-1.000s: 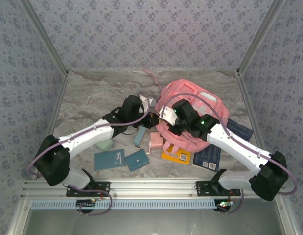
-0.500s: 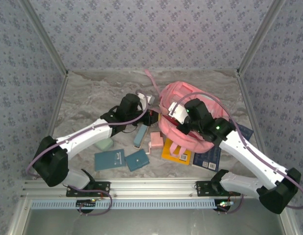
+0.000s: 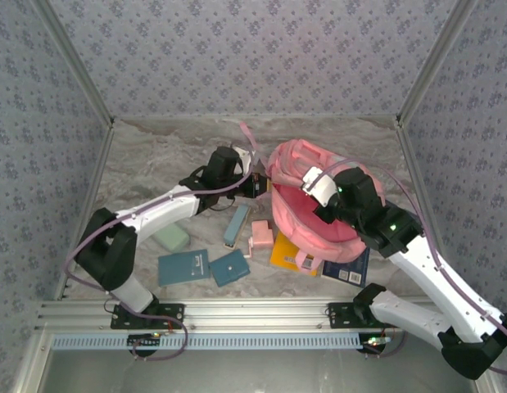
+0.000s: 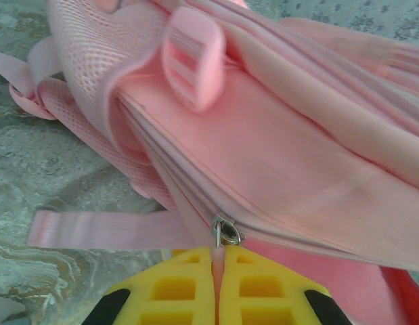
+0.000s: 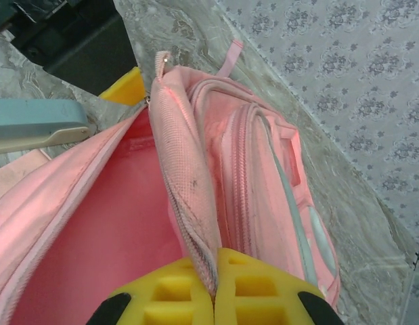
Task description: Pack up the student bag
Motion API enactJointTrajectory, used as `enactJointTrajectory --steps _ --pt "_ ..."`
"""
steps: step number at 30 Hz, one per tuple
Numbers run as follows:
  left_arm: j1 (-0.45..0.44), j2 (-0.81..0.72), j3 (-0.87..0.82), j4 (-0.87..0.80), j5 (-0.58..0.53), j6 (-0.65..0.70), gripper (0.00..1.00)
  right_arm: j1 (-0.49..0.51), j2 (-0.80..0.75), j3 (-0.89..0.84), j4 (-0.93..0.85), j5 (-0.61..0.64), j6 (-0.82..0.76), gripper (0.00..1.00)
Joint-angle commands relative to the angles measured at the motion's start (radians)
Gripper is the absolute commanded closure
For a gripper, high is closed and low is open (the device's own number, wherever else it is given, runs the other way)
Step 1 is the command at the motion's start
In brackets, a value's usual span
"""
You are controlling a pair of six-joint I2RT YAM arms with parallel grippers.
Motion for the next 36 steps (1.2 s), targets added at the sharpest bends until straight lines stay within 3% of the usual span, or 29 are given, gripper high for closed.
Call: enactJointTrajectory --steps 1,12,17,21,23,30,36 --pt "0.044 0.048 0.057 0.033 -0.020 -0.019 1.00 -0.019 -0.042 0.025 0.018 0.023 -0.017 1.00" --pt "0.106 0.293 0.269 0.013 0.059 -0.081 0.97 -0.053 -0.027 0.045 0.051 0.006 -0.024 1.00" --pt "0.141 0.133 0.220 -0.023 0.010 -0.105 0.72 -0.100 0.048 0.112 0.123 -0.006 -0.056 1.00" --pt "0.156 0.004 0.160 -0.097 -0.029 -0.124 0.59 -0.137 0.161 0.199 0.221 0.020 -0.143 1.00" --pt "0.155 -0.039 0.119 -0.124 -0.038 -0.143 0.57 -0.146 0.220 0.233 0.301 0.036 -0.194 1.00" --pt "0.154 -0.139 -0.064 -0.083 -0.022 -0.213 0.56 -0.205 0.487 0.462 0.544 -0.144 -0.235 1.00" --pt "0.154 -0.083 -0.095 -0.059 -0.003 -0.241 0.57 -0.122 0.694 0.649 0.615 -0.273 -0.245 1.00"
